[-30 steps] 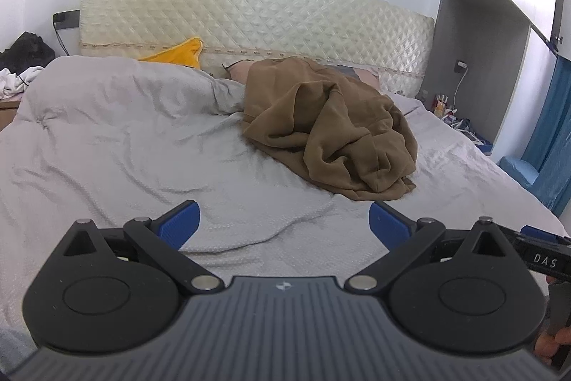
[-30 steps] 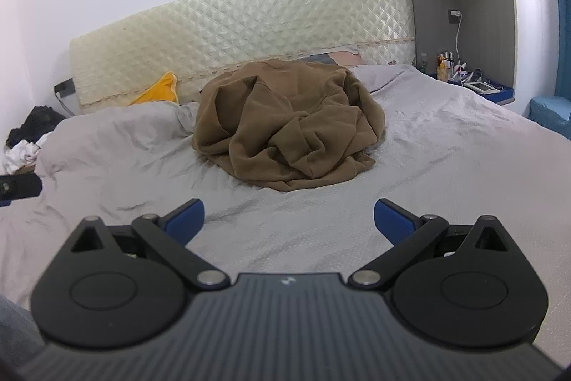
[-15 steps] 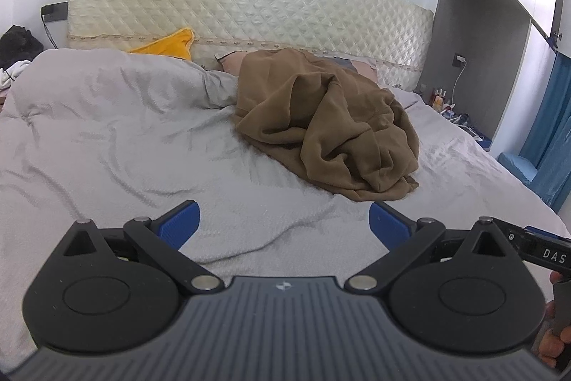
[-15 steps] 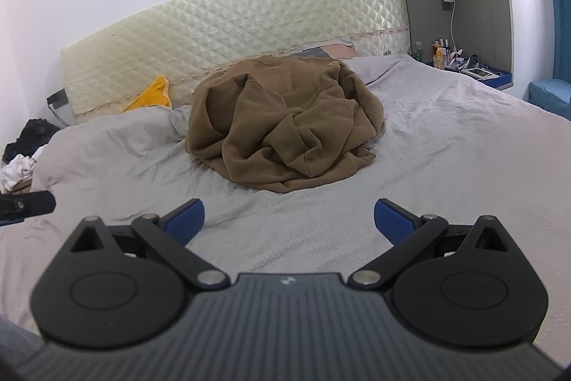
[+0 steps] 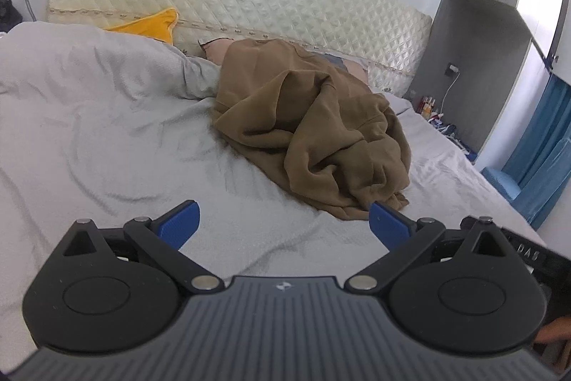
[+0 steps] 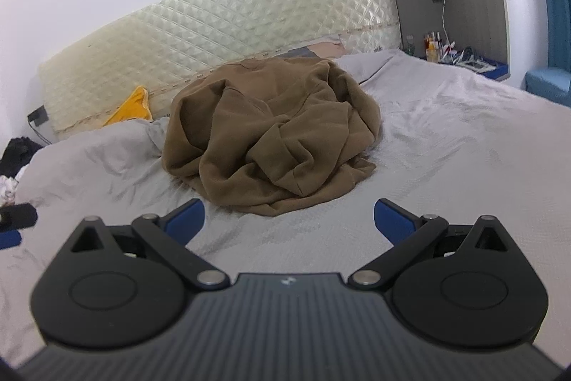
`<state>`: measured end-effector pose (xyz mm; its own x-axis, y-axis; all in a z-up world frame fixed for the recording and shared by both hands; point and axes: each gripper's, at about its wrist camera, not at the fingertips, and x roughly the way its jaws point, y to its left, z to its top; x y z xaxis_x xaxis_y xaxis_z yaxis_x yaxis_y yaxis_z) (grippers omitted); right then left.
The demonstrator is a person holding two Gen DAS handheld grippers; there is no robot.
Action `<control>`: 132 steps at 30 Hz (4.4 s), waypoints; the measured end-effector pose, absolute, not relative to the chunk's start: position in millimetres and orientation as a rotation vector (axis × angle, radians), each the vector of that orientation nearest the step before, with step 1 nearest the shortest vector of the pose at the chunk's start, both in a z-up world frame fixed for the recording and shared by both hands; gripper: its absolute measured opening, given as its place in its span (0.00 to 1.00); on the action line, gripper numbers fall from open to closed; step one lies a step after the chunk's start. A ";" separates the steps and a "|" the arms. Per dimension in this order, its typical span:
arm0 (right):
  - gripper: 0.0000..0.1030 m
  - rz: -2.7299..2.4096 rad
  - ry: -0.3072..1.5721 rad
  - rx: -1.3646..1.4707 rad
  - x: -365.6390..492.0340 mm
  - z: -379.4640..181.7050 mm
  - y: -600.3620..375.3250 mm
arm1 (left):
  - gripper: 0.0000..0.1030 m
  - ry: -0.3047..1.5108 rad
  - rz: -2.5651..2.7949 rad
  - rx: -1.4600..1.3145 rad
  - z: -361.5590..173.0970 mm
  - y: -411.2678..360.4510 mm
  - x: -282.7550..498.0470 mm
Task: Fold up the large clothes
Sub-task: 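Reach into the brown hoodie and close both grippers on its fabric, then lift the hoodie with both grippers and shake it out above the bed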
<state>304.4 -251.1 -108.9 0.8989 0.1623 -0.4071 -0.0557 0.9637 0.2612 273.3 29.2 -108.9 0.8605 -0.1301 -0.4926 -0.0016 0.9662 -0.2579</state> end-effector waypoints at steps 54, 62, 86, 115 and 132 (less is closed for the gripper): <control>0.49 0.324 0.647 0.468 797.8 -183.7 -308.4 | 0.35 0.695 -0.243 -0.498 -191.6 -42.9 767.2; 0.28 0.436 0.497 0.499 749.7 -144.8 -323.1 | 0.21 0.642 -0.238 -0.478 -149.1 -33.8 712.5; 0.26 0.659 0.135 0.376 410.0 2.6 -306.0 | 0.17 0.343 -0.206 -0.510 13.5 56.7 333.8; 0.26 0.836 -0.265 0.347 274.6 258.3 -262.3 | 0.18 -0.086 -0.079 -0.310 384.2 120.0 90.5; 0.26 0.760 0.064 0.285 547.4 87.4 -137.6 | 0.18 0.203 0.077 -0.285 208.6 226.3 335.8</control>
